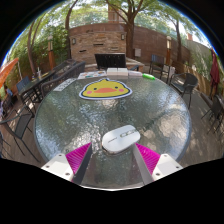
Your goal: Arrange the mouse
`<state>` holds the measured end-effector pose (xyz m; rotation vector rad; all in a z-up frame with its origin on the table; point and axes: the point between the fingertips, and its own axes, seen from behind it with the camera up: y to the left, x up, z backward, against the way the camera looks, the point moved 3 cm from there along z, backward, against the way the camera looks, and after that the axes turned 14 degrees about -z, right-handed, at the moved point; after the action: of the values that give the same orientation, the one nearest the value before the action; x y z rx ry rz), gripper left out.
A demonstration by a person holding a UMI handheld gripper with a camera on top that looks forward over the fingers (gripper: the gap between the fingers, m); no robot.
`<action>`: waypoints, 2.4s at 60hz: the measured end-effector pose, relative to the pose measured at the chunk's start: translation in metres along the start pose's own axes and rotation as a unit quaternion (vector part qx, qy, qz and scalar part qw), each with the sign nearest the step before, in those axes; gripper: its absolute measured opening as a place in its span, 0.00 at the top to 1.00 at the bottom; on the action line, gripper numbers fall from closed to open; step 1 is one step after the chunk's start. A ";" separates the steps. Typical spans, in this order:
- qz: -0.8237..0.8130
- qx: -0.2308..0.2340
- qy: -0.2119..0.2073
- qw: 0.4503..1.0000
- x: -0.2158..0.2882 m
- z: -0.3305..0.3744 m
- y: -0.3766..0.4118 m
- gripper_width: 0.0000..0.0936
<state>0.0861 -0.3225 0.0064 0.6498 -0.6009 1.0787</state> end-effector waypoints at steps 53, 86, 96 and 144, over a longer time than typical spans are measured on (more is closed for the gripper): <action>0.068 0.019 0.030 0.997 0.061 -0.026 0.043 0.61; 0.018 0.093 -0.050 0.994 0.300 -0.173 0.123 0.62; 0.028 0.058 0.028 0.998 0.231 -0.245 0.098 0.56; 0.049 0.009 -0.064 0.997 0.227 0.029 0.095 0.08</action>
<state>0.0751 -0.1771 0.2070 0.7147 -0.7404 1.1412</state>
